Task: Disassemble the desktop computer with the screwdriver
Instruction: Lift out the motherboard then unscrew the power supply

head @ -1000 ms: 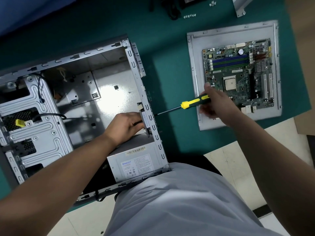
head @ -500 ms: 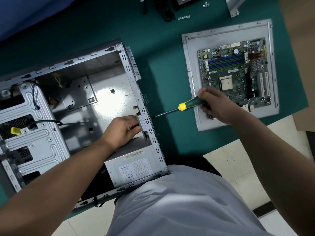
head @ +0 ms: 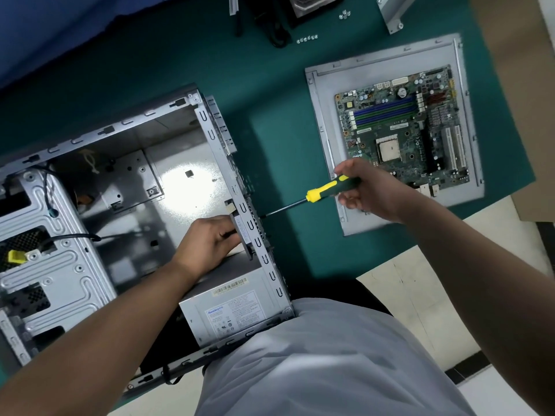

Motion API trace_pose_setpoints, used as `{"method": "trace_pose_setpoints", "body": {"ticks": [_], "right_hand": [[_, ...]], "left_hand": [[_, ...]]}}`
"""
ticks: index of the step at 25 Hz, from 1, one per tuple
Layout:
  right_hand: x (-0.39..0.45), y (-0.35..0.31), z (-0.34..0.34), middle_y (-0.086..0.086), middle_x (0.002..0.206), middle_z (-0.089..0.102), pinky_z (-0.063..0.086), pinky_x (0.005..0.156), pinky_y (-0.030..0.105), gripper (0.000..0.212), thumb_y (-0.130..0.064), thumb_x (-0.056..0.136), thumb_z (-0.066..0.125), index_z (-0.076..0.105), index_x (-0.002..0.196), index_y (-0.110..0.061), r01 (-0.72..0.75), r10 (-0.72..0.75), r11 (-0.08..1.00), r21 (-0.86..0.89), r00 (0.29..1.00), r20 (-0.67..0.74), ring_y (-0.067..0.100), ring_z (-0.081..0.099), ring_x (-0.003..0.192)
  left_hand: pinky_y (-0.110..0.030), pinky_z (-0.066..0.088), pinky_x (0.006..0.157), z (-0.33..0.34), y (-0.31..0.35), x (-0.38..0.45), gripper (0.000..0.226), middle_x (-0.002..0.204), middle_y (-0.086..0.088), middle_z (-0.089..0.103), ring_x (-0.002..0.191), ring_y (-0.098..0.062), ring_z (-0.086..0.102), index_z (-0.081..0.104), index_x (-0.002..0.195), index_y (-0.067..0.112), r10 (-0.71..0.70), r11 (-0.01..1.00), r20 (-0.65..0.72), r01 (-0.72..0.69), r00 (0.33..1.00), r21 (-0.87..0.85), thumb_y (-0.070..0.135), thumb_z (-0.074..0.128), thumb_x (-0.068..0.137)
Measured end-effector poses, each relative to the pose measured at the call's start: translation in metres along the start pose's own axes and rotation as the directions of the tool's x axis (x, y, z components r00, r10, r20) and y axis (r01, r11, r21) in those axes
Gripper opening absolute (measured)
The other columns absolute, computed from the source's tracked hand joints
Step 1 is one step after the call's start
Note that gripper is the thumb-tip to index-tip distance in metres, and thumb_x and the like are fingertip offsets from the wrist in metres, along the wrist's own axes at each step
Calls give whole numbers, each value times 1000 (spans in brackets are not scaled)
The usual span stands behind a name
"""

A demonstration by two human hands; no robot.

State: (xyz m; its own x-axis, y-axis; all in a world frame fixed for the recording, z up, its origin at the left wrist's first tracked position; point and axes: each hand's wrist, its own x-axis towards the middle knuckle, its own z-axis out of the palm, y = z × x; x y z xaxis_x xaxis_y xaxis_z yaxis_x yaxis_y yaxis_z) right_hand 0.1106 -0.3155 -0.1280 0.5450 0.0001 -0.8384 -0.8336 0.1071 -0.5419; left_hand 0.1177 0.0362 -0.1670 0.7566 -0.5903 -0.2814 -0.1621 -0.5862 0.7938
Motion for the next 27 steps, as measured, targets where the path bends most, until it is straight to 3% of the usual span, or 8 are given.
{"method": "trace_pose_setpoints", "body": {"ticks": [7, 12, 14, 18, 21, 23, 25, 27], "right_hand": [[-2, 5, 0, 9, 67, 56, 35, 47, 28, 28, -33, 108, 43, 50, 96, -9, 71, -86, 962, -264, 995, -45, 16, 45, 48], [-1, 14, -7, 12, 83, 57, 47, 74, 28, 21, 3, 97, 56, 65, 98, -16, 43, -42, 996, 82, 999, -16, 18, 58, 72], [-2, 12, -4, 13, 86, 67, 52, 76, 31, 6, -13, 98, 59, 64, 102, -13, 9, -5, 992, 129, 1000, -27, 24, 64, 74], [2, 11, -2, 1, 65, 69, 46, 51, 29, 44, -65, 97, 48, 56, 90, -22, 40, -113, 855, -517, 987, -111, 16, 56, 51], [5, 11, -5, 2, 71, 62, 44, 59, 28, 5, -16, 96, 60, 58, 93, -19, 67, -76, 987, -146, 995, -58, 16, 56, 61], [3, 9, -4, 10, 80, 68, 53, 62, 28, 9, -19, 93, 61, 60, 102, -16, 11, -11, 1000, 7, 1000, -11, 21, 67, 68], [3, 9, -3, 10, 73, 71, 52, 53, 27, 42, -54, 95, 56, 60, 101, -13, -27, 8, 956, -292, 998, -67, 18, 65, 57], [4, 13, -2, 3, 62, 63, 44, 49, 27, 41, -50, 103, 50, 60, 93, -11, 50, -109, 890, -453, 989, -105, 14, 53, 49]], "left_hand": [[-42, 58, 79, 3, 4, 1, 22, 74, 7, 77, 78, -24, 75, 82, 79, 22, -258, 953, 2, 255, 966, -163, 0, 80, 81], [-52, 57, 83, 3, 3, 3, 16, 76, -4, 77, 81, -36, 74, 81, 78, 10, -273, 927, 52, 277, 961, -253, -5, 79, 83], [-52, 57, 83, 3, 4, 4, 14, 76, -7, 77, 81, -37, 73, 80, 78, 8, -272, 922, 63, 279, 960, -268, -4, 78, 83], [-54, 56, 80, 3, 3, 4, 11, 75, -15, 74, 80, -43, 70, 77, 75, 3, -273, 917, 83, 285, 959, -277, -4, 77, 84], [-55, 55, 80, 3, 2, 4, 11, 75, -18, 73, 80, -45, 69, 75, 74, 0, -281, 917, 78, 291, 957, -272, -7, 76, 83], [-55, 56, 80, 3, 2, 4, 11, 76, -17, 74, 81, -45, 69, 76, 75, 1, -284, 917, 72, 293, 956, -272, -6, 76, 83], [-56, 56, 80, 3, 2, 4, 11, 76, -16, 74, 81, -45, 69, 77, 75, 3, -280, 918, 71, 289, 957, -271, -5, 76, 83], [-56, 56, 79, 3, 1, 4, 11, 76, -16, 74, 81, -45, 69, 78, 76, 4, -279, 918, 77, 289, 957, -270, -4, 76, 83]]}}
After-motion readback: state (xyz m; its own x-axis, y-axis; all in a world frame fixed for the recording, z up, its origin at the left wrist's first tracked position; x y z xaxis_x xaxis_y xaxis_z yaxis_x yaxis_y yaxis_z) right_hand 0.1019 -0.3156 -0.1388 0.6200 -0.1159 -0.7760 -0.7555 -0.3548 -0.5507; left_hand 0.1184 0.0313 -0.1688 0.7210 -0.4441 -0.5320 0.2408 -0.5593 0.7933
